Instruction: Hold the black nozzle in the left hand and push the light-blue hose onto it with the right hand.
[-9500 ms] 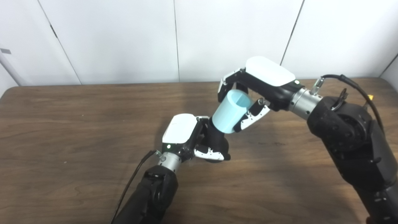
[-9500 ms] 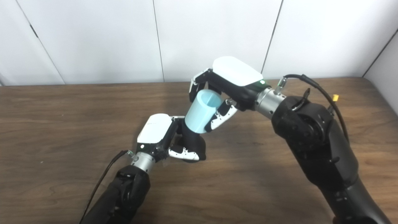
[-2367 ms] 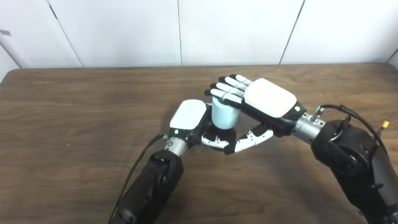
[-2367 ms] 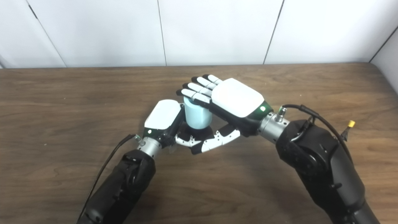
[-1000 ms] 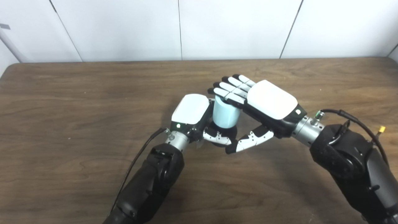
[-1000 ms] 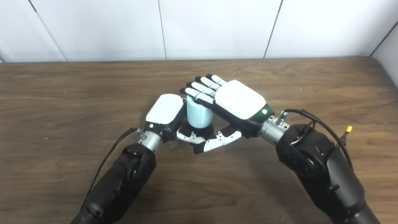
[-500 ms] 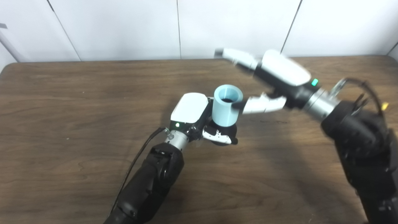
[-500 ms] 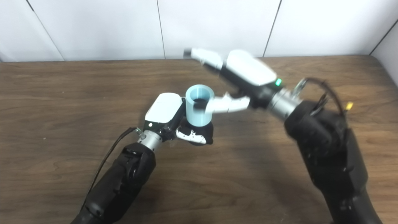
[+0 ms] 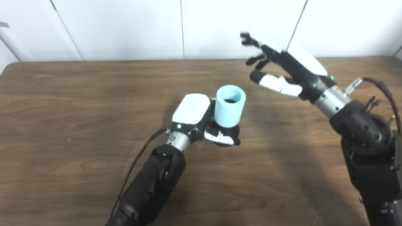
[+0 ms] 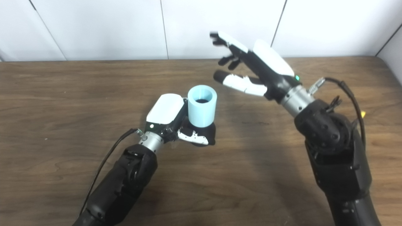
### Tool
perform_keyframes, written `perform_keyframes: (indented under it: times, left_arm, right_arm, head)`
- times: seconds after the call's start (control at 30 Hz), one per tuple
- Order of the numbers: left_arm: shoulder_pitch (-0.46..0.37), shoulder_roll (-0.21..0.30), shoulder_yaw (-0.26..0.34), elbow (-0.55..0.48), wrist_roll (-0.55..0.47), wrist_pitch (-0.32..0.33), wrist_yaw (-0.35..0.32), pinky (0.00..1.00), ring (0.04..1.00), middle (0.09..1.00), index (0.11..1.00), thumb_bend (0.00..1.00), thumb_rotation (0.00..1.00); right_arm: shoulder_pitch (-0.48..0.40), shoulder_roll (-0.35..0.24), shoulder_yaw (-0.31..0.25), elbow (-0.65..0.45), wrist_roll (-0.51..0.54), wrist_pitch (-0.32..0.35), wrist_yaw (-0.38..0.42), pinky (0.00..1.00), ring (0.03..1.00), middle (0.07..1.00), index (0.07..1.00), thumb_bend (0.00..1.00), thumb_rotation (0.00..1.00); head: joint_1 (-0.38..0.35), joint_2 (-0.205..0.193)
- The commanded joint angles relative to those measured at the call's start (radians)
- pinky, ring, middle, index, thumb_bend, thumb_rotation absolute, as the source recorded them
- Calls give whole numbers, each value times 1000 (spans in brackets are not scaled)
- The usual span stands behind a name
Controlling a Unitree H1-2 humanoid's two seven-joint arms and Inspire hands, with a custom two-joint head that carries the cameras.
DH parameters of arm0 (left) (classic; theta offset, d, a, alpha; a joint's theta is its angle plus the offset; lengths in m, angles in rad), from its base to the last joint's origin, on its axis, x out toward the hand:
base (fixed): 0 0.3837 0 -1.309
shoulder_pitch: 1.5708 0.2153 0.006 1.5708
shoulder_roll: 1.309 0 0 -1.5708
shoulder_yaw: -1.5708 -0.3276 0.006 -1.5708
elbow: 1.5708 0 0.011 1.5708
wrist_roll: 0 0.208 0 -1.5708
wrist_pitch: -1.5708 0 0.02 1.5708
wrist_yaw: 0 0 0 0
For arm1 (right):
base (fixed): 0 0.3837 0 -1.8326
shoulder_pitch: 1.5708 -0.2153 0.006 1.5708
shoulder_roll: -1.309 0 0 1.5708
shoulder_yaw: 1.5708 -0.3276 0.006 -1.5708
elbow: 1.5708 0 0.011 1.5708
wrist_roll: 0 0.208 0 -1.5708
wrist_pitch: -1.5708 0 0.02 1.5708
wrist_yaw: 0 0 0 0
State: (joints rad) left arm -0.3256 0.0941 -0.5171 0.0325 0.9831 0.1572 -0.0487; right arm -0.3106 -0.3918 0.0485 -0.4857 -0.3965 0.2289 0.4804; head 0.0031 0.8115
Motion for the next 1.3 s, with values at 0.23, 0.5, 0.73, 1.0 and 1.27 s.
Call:
perform_keyframes:
  times: [0.23,0.5,0.73,1.0,1.27]
  left_arm:
    - [-23,21,-4,-21,35,29,-49,808,832,880,917,996,306]
    - [-21,14,2,-58,31,63,-119,934,959,999,1000,1000,431]
    - [-26,21,24,-79,32,100,-155,998,999,1000,1000,1000,497]
    - [-32,48,171,-117,-52,123,-134,996,995,1000,1000,1000,527]
    - [21,110,361,-94,-221,-84,133,657,802,846,914,828,402]
  right_arm:
    - [-17,-10,4,-7,-6,-8,-41,700,837,925,955,568,1000]
    - [-26,-8,19,-11,-10,19,-32,784,873,928,959,565,1000]
    - [-28,-10,28,-24,-6,44,-31,785,869,918,959,550,1000]
    - [-16,-11,37,-15,0,44,-32,769,868,924,955,522,1000]
    - [33,-2,17,35,7,13,-83,795,869,910,928,517,1000]
  head:
    - [1,2]
    - [-1,1]
    - [4,7]
    - [21,4]
    - [37,-2]
